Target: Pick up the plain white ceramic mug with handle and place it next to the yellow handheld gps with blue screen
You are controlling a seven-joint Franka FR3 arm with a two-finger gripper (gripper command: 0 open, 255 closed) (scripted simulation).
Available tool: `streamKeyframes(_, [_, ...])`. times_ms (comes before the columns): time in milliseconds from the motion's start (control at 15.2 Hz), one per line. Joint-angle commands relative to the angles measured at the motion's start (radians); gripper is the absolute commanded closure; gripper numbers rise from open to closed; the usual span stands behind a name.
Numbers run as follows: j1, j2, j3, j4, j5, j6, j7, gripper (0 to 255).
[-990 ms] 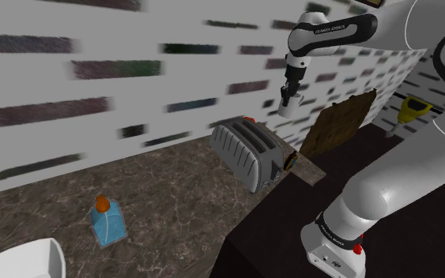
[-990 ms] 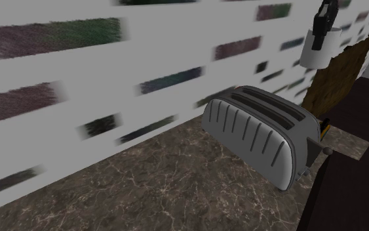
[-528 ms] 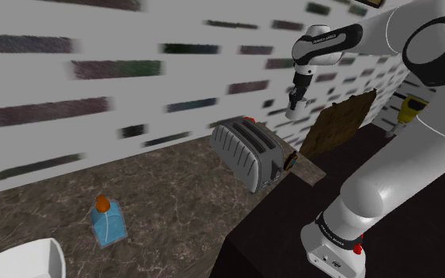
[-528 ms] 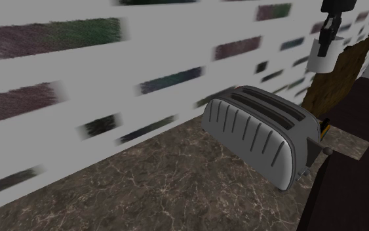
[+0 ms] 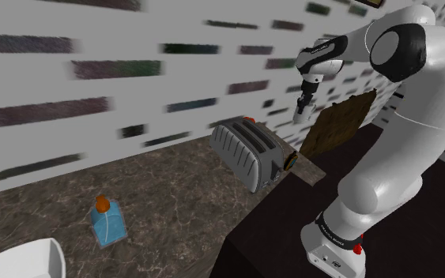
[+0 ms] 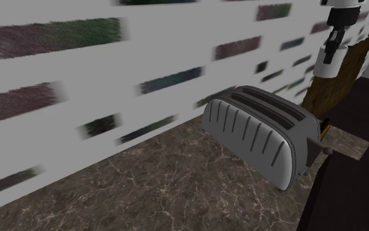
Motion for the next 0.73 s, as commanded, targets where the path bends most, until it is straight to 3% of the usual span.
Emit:
streamKeyframes(0, [-0.027, 0.057, -0.01, 0.043, 0.026, 0.013, -0.048, 255])
streamKeyframes(462, [-0.153, 0.277, -0.017, 0.238, 0.124, 0.029, -0.203, 255])
streamKeyframes(660, [-0.164, 0.303, -0.012, 0.242, 0.134, 0.05, -0.213, 255])
